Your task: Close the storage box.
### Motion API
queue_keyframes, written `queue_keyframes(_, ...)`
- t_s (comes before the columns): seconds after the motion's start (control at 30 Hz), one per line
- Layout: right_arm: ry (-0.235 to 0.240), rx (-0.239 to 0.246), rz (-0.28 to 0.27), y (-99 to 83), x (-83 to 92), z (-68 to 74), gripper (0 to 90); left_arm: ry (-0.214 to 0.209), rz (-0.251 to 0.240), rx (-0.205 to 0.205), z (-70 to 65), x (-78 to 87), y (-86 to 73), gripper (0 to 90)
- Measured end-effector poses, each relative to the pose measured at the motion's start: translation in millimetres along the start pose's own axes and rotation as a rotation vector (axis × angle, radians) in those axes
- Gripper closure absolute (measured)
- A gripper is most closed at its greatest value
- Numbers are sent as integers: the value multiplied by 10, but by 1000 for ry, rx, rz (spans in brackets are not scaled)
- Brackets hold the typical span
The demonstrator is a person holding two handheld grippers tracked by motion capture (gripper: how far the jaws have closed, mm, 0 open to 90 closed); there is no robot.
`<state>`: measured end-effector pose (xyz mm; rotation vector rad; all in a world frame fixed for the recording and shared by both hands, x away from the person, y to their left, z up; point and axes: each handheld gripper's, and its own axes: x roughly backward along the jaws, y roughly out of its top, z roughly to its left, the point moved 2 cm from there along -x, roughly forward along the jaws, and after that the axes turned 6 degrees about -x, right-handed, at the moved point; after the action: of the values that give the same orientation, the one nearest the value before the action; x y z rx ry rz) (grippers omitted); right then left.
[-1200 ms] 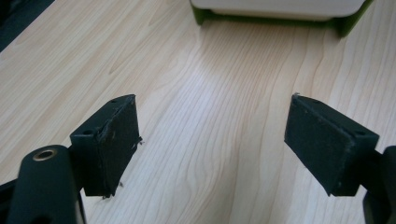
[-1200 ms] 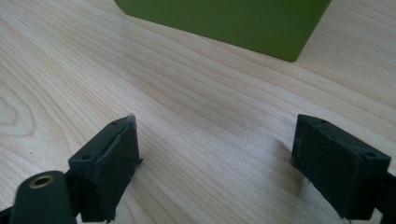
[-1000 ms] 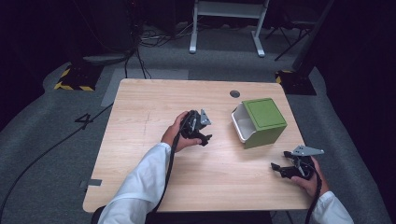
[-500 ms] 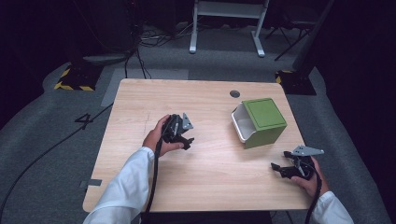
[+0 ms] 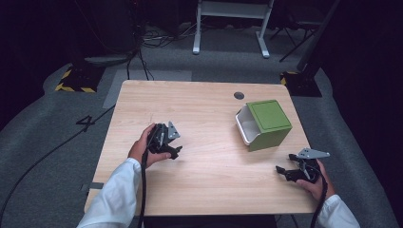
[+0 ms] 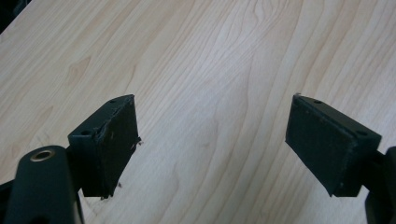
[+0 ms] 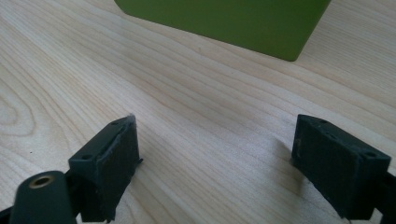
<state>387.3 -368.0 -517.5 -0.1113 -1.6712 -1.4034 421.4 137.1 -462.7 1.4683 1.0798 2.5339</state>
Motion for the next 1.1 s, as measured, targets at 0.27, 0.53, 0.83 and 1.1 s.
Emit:
queue_keyframes(0.27,0,0,0,0,0,0,148,17,11,19,-19,147,-301,173)
queue_keyframes(0.53,0,0,0,0,0,0,148,35,42,43,-45,241,-566,173)
queue_keyframes(0.83,0,0,0,0,0,0,148,13,34,130,-72,256,-894,176)
queue_keyframes(1.1,1,1,0,1,-1,-1,148,-21,-15,229,-64,241,-1131,176)
